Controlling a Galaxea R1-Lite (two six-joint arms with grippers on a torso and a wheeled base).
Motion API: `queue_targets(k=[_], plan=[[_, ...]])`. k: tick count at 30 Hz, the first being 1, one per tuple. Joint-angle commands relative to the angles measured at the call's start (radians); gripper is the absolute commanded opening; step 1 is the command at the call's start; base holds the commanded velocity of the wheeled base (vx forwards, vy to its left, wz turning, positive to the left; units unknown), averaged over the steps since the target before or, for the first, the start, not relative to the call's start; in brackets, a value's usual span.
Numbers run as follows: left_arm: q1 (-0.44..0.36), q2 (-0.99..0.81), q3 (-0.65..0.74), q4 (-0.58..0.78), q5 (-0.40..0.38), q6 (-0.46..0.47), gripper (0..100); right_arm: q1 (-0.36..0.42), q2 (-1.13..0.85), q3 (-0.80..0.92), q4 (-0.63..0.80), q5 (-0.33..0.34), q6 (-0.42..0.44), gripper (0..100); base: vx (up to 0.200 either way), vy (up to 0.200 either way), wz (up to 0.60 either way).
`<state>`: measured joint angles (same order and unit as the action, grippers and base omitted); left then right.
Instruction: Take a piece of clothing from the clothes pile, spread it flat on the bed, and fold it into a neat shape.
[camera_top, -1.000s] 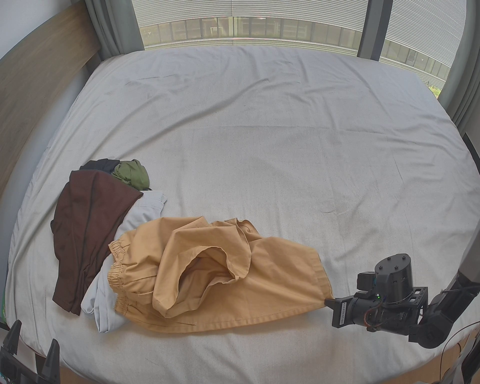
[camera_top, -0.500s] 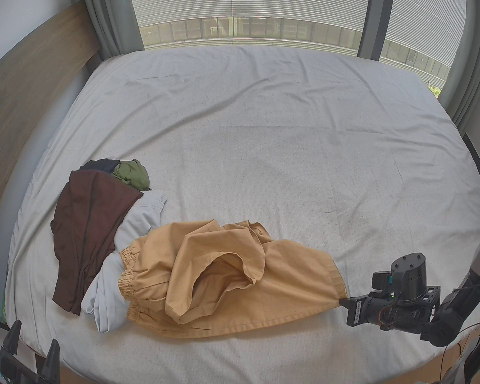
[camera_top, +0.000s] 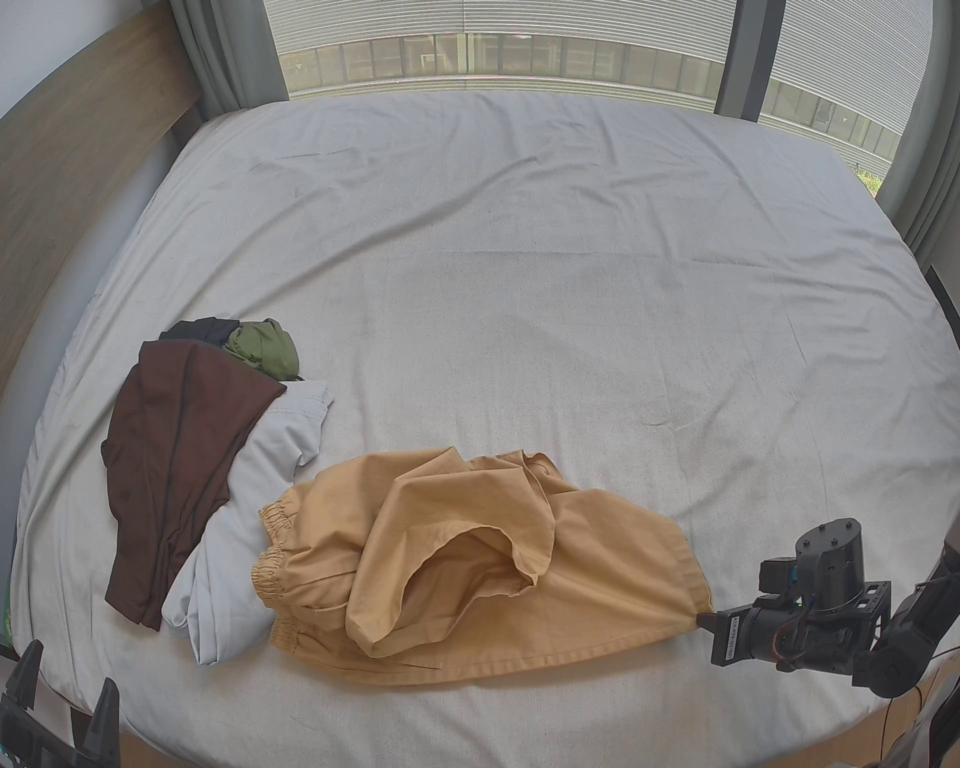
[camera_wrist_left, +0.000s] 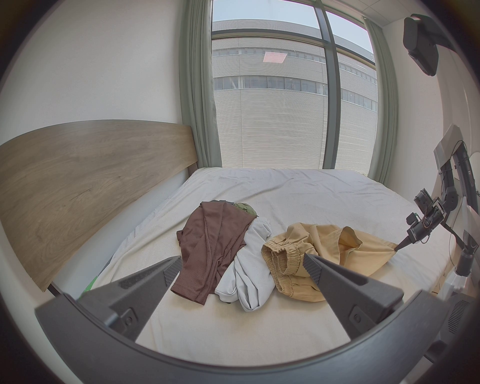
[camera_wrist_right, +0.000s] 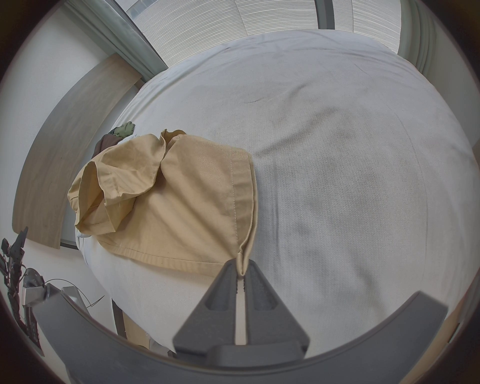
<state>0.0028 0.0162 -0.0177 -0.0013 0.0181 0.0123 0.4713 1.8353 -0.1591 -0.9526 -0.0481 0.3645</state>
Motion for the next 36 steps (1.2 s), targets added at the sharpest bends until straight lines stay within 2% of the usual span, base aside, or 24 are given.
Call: queue_targets(k=[1, 24, 36], plan=[[0.0, -0.016, 0.018, 0.0, 0.0, 0.0, 100, -0.013, 0.001, 0.01, 0.0, 0.001, -0.006, 0, 0.0, 0.0, 0.0], [0.0, -0.016, 0.018, 0.0, 0.0, 0.0, 100, -0.086, -0.018, 0.072, -0.002, 0.024, -0.03, 0, 0.0, 0.0, 0.0], [0.0, -0.016, 0.018, 0.0, 0.0, 0.0, 100, -0.102, -0.013, 0.099, -0.058, 0.03, -0.033, 0, 0.0, 0.0, 0.0]])
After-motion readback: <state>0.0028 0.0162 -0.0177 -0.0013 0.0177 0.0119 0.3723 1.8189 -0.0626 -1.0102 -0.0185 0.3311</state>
